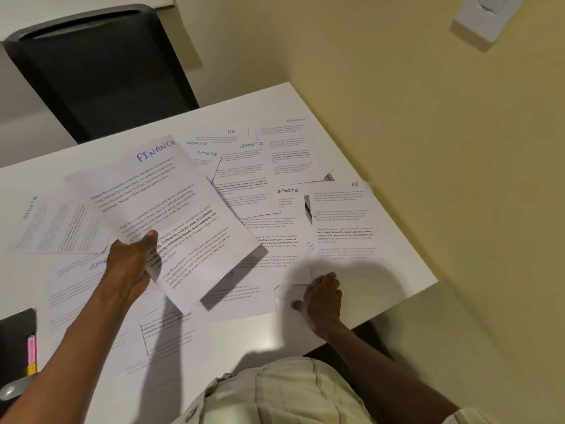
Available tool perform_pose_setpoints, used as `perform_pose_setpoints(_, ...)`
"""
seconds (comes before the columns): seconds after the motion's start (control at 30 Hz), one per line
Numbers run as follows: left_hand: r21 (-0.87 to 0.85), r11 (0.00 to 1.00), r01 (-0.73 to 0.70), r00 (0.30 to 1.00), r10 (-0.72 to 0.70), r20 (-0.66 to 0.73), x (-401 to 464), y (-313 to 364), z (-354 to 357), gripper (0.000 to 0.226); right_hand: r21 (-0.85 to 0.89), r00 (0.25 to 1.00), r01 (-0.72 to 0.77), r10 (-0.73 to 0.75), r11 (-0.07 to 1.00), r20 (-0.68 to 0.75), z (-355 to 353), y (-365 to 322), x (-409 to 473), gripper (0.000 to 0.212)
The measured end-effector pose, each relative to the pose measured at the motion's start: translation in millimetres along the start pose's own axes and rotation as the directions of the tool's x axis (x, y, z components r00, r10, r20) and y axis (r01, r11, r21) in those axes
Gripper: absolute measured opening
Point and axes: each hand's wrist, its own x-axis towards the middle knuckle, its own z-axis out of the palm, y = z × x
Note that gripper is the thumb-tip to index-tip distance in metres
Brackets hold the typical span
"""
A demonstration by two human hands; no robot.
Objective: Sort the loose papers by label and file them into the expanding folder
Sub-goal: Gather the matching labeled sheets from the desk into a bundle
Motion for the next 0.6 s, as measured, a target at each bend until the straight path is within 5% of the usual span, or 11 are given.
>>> perform_pose_setpoints(0.1, 0.02, 1.0, -0.006, 1.0, 0.006, 0.024, 0.6, -0.2, -7.3, 0.027, 0.04, 0.999, -0.027, 0.028, 0.999, -0.045, 12.1, -6.1, -4.1, 0.103)
perform_pose_setpoints(0.27, 0.045, 0.999, -0.023, 0.998, 0.021, 0.057, 0.6, -0.6, -23.3, 0.033, 0.239, 0.981, 0.007, 0.039, 0.971, -0.188, 10.2, -9.2, -8.2, 0.041)
perform_pose_setpoints(0.43, 0.06, 0.998, -0.029, 0.997, 0.025, 0.074, 1.5, 3.2, -41.2, 0.035, 0.29, 0.925, 0.138, -0.019, 0.947, -0.379, 8.4, -6.1, -11.6, 0.013)
perform_pose_setpoints(0.6, 0.054, 0.998, -0.025, 0.998, 0.022, 0.058, 3.2, 7.0, -58.5, 0.028, 0.322, 0.942, 0.249, -0.15, 0.914, -0.302, -49.1, -16.1, -7.8, 0.013)
